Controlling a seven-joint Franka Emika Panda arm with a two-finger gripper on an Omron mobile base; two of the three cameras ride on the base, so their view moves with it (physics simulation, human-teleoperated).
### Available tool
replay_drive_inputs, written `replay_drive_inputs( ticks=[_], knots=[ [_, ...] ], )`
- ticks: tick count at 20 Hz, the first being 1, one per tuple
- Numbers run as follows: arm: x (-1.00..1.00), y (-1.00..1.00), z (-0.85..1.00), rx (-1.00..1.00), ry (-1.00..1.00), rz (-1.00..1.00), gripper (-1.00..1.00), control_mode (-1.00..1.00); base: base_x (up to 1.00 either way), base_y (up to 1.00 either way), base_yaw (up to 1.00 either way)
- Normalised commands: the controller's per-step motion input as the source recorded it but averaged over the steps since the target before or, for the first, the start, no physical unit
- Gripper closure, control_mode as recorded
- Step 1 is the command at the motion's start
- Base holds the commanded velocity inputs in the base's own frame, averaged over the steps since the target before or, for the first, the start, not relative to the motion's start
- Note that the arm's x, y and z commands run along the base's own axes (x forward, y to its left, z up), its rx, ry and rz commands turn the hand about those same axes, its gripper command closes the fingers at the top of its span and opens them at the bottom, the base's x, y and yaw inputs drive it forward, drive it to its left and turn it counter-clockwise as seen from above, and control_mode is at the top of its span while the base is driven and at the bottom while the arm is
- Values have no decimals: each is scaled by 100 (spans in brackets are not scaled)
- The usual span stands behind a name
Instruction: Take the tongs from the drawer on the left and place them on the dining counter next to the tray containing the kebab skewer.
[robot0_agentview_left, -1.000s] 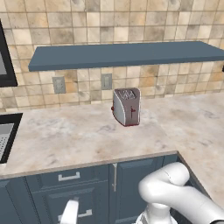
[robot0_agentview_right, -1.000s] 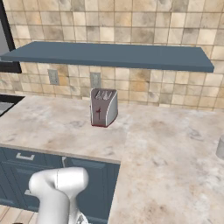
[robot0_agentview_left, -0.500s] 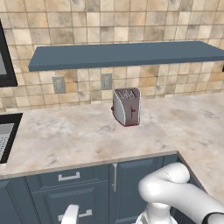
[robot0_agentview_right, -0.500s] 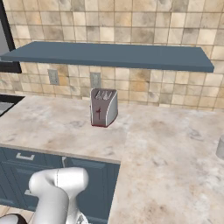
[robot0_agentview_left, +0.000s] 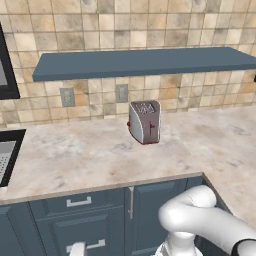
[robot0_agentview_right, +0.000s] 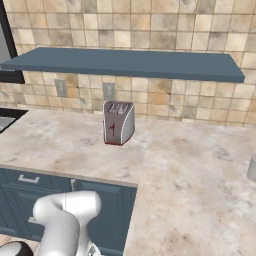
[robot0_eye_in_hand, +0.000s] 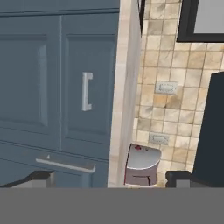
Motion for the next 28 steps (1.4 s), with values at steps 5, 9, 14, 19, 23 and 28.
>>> replay_drive_inputs(
  ticks=[5,9,14,19,23,28],
  knots=[
    [0,-10,-14,0,-9,10,-100,-100,0,0,0],
    [2,-4,-30,11,-1,0,-100,-100,0,0,0],
    [19,1,-26,14,0,-6,-100,-100,0,0,0],
    [28,2,-5,3,-3,-7,-100,-100,0,0,0],
    [31,4,-6,0,-2,-1,-100,-100,0,0,0],
    [31,4,-22,-3,-1,0,-100,-100,0,0,0]
  ],
)
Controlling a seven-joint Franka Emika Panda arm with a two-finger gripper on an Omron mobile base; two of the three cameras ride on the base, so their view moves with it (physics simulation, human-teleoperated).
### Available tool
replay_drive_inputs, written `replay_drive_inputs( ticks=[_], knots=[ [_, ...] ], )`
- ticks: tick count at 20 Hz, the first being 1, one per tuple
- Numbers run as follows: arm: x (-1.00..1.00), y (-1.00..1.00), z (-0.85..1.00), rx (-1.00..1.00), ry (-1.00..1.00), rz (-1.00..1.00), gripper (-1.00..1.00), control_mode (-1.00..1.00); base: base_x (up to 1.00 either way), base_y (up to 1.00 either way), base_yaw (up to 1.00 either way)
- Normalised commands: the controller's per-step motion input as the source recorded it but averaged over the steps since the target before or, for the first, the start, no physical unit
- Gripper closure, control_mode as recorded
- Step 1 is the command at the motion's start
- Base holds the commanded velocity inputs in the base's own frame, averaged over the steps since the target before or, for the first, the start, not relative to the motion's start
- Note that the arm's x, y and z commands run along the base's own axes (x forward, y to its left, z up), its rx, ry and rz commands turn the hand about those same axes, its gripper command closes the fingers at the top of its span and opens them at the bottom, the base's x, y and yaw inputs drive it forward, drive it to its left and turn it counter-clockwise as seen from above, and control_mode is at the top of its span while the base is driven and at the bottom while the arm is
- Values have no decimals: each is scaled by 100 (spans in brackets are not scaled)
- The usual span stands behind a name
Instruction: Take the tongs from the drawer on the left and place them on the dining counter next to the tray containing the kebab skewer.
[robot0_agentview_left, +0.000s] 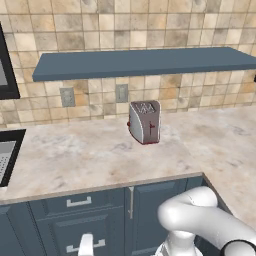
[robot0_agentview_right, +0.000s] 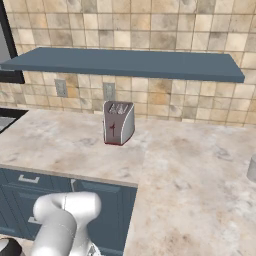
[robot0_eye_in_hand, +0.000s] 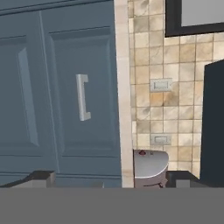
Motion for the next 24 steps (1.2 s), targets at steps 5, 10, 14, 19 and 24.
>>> replay_drive_inputs(
  ticks=[5,10,14,19,24],
  knots=[
    [37,1,-20,-3,-2,0,-100,-100,0,0,0],
    [34,5,-18,-12,-6,0,-100,-100,0,0,0],
    [37,21,-27,-14,-4,0,-100,-100,0,0,0],
    [35,17,-20,-7,0,0,-100,-100,0,0,0],
    [46,11,-4,-2,1,0,-100,-100,0,0,0]
  ],
)
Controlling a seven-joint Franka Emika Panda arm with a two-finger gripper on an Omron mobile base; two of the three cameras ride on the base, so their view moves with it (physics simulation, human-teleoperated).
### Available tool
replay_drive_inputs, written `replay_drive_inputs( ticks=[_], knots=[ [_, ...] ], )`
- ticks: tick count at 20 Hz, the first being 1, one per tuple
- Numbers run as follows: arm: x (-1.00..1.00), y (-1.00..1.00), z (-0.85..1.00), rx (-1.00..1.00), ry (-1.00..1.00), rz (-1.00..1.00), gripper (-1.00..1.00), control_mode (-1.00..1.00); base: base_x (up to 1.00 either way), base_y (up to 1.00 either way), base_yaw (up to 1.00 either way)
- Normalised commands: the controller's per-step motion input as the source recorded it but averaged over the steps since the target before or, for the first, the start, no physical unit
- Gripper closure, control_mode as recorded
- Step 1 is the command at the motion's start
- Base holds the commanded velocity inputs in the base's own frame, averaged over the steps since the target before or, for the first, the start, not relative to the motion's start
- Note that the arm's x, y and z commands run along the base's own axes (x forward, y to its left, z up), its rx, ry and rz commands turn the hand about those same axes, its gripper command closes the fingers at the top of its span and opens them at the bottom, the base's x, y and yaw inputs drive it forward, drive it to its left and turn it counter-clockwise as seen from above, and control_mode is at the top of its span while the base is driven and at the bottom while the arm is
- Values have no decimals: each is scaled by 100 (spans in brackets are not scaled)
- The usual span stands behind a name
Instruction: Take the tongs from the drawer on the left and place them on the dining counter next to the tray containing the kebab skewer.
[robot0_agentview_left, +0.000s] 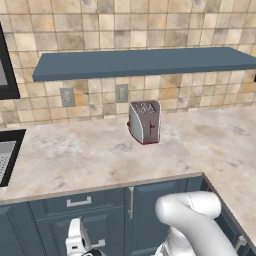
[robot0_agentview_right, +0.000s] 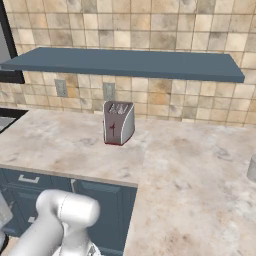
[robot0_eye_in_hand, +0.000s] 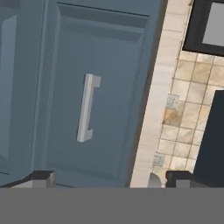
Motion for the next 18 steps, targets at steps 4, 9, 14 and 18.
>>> replay_drive_inputs(
  ticks=[4,9,14,18],
  knots=[
    [38,7,0,0,4,0,-100,-100,0,0,0],
    [28,16,-17,0,2,1,-100,-100,0,0,0],
    [21,5,-27,0,0,4,-100,-100,0,0,0],
    [33,1,-29,0,0,4,-100,-100,0,0,0]
  ],
)
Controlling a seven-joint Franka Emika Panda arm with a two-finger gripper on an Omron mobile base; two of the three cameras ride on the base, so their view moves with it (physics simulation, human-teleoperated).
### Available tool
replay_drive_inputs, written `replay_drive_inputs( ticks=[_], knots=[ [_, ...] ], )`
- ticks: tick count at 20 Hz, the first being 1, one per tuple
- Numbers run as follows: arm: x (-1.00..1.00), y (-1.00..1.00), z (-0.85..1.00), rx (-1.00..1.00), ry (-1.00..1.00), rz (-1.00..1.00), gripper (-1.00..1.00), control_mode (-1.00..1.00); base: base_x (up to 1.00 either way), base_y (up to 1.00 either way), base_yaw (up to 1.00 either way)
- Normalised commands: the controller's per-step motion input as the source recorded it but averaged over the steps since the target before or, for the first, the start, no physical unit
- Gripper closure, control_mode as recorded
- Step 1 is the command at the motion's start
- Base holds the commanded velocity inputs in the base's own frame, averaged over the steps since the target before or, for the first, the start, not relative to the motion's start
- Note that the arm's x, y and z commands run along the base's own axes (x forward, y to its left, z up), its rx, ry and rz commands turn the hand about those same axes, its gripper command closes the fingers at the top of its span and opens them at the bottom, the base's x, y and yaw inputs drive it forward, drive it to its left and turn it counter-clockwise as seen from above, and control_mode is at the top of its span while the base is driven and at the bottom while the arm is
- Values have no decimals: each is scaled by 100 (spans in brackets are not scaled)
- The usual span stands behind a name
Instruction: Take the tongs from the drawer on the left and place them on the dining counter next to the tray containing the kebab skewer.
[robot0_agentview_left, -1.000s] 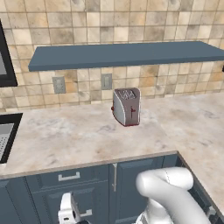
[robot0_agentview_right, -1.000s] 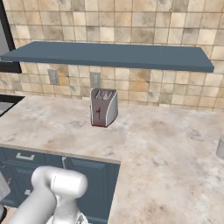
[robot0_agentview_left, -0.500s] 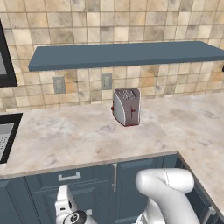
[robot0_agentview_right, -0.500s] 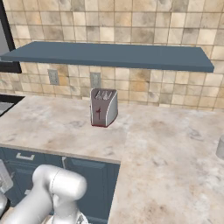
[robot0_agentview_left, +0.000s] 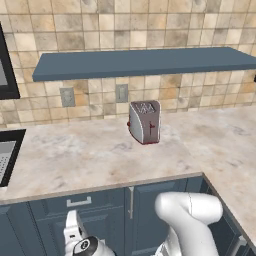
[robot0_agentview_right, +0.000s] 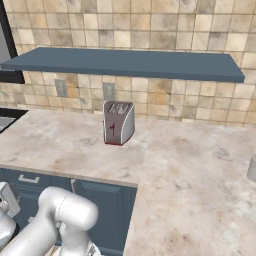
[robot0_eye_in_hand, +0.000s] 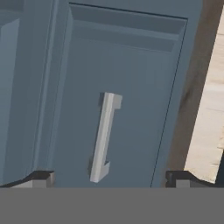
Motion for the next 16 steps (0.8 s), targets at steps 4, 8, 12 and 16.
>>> replay_drive_inputs(
  ticks=[4,8,12,16],
  knots=[
    [36,0,-10,0,0,2,-100,-100,0,0,0],
    [40,6,-8,0,0,0,-100,-100,0,0,0],
    [41,8,-14,0,0,0,-100,-100,0,0,0],
    [48,8,-14,0,0,0,-100,-100,0,0,0]
  ],
)
